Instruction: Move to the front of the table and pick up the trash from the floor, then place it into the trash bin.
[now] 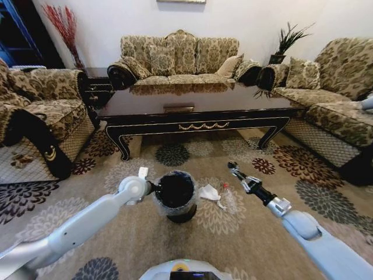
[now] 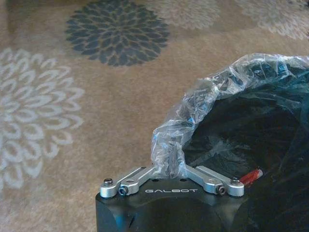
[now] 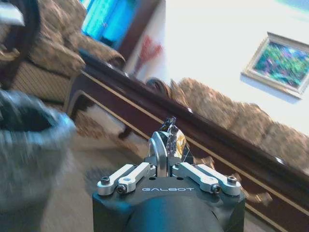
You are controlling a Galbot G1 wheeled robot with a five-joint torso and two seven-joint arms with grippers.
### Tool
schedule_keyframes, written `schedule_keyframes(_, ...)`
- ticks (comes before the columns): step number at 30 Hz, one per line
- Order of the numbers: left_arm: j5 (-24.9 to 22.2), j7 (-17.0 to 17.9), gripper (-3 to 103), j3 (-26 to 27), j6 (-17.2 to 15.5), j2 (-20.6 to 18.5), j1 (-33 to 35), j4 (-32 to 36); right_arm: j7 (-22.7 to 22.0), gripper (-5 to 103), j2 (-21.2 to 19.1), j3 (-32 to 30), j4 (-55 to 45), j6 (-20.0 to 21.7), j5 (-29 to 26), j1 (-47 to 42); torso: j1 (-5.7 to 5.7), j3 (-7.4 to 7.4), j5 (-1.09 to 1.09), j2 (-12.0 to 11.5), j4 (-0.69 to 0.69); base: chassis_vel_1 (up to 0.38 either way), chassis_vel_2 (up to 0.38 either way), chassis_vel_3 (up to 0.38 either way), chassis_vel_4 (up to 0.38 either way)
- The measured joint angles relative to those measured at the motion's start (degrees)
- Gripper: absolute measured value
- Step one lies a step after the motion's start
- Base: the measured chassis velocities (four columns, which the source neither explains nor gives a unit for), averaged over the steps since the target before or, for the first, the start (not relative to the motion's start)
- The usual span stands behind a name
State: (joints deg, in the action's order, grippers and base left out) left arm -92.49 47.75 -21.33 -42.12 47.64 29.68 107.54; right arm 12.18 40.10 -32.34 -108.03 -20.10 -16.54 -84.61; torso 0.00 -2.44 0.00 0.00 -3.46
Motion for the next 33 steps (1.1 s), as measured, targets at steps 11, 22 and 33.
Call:
schedule_keyframes(11, -0.43, 0.87, 0, -5.66, -0.02, 7.23, -6.16, -4.15, -0.69, 10, -0.38, 1.6, -10.25, 1.71, 3.76, -4.09, 0.0, 0.0, 0.0, 0.0, -0.01, 0.0, 0.0, 0.0, 0.0)
schedule_keyframes(22, -0.15, 2.16, 0, -9.07, -0.02, 13.24, -8.72, -9.47, -0.61, 10, 0.23, 4.61, -11.46, 1.9, 9.82, -7.11, 0.0, 0.0, -0.01, 0.0, 0.0, 0.0, 0.0, 0.0, 0.0)
schedule_keyframes(33, -0.06, 2.43, 0, -9.77, -0.02, 13.89, -8.7, -9.0, -0.61, 40, 1.63, 4.84, -10.41, 1.68, 11.02, -8.93, 0.0, 0.0, 0.0, 0.0, 0.0, 0.0, 0.0, 0.0, 0.0)
